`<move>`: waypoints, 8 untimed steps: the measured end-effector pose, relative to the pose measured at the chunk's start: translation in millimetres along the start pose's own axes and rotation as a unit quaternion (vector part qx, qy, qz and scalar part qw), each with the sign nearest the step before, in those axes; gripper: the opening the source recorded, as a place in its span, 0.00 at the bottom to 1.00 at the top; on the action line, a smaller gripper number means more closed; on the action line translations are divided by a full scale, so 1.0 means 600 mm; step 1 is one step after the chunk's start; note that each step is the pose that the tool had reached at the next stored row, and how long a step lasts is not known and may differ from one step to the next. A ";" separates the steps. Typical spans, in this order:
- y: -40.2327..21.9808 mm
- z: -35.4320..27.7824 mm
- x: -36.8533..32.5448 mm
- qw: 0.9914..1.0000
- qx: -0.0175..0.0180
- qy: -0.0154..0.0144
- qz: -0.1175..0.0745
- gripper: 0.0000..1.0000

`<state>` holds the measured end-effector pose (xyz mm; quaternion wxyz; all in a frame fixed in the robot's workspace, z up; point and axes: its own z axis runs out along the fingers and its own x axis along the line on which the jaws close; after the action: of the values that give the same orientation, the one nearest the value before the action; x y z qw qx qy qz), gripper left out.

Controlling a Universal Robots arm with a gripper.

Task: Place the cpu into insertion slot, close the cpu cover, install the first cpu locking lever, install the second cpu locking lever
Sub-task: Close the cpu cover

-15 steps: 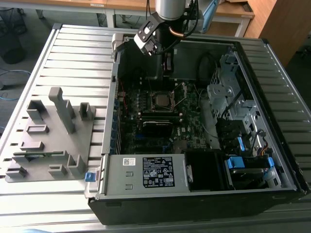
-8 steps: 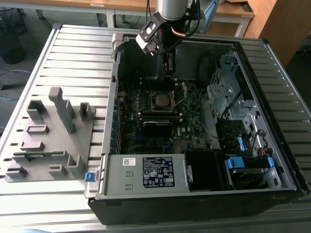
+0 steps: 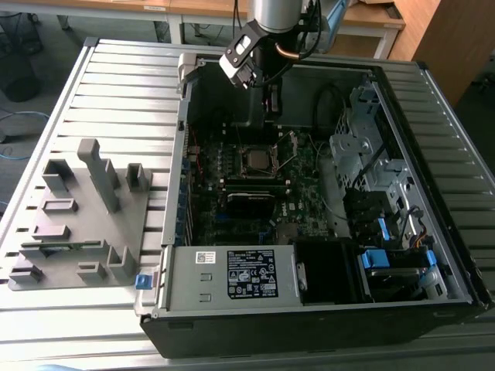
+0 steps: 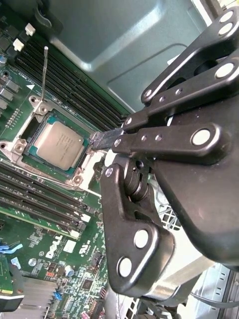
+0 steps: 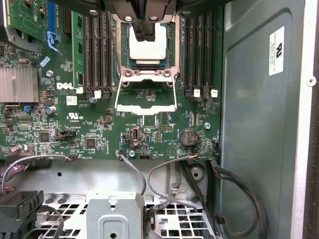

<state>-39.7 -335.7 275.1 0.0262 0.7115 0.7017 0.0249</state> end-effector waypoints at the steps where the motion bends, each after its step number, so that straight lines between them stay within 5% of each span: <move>1: 0.000 0.000 0.000 1.000 0.000 0.000 0.000 0.11; 8: 0.004 0.000 0.000 1.000 0.000 0.000 0.000 0.11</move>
<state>-37.1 -335.6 275.1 0.0262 0.7116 0.7017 0.0249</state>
